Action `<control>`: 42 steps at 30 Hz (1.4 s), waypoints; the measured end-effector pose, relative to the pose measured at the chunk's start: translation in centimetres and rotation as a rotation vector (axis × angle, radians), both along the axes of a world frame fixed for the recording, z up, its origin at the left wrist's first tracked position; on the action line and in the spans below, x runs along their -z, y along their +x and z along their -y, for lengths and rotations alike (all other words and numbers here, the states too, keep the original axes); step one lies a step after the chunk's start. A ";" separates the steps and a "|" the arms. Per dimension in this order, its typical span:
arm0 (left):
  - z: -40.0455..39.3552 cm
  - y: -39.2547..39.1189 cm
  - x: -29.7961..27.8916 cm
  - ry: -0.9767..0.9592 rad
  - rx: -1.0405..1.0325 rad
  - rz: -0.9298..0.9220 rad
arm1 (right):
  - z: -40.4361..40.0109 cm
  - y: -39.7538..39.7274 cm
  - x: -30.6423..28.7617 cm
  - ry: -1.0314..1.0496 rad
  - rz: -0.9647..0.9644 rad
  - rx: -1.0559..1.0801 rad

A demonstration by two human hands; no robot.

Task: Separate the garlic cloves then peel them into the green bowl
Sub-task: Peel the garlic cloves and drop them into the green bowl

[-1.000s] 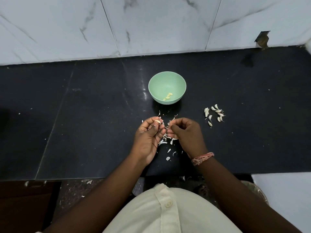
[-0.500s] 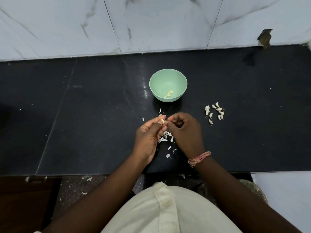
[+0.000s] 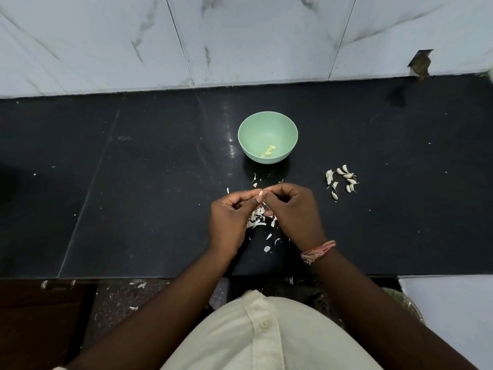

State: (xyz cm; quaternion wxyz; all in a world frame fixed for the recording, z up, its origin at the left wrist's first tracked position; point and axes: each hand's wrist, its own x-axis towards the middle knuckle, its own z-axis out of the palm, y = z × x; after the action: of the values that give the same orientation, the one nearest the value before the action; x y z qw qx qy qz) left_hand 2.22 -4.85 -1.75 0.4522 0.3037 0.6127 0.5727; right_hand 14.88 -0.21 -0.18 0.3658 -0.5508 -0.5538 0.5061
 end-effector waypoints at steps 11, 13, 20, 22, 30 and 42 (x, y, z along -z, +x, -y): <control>0.0 -0.2 -0.8 0.107 0.105 -0.417 | 0.0 0.9 0.5 0.006 -0.006 -0.044; -0.1 -0.3 -1.1 0.146 0.120 -0.534 | 0.2 0.6 0.9 0.079 0.083 -0.033; -1.2 -0.9 -1.4 0.278 0.181 -0.865 | 0.4 -0.5 0.1 -0.064 -0.181 0.110; -1.0 -0.6 -1.4 0.298 0.166 -0.883 | 0.2 -0.6 0.1 -0.090 -0.217 0.122; -0.5 0.2 -1.1 0.164 0.053 -0.827 | 0.2 -1.1 -0.4 -0.075 -0.265 0.116; -1.6 0.4 -0.4 0.123 0.123 -0.684 | -0.1 -0.3 0.3 -0.121 -0.223 0.104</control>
State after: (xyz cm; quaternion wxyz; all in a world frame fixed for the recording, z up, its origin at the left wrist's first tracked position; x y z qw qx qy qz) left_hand 2.61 -3.24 -1.39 0.2353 0.5407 0.6737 0.4455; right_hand 14.55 -0.12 -0.51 0.4169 -0.5401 -0.4487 0.5772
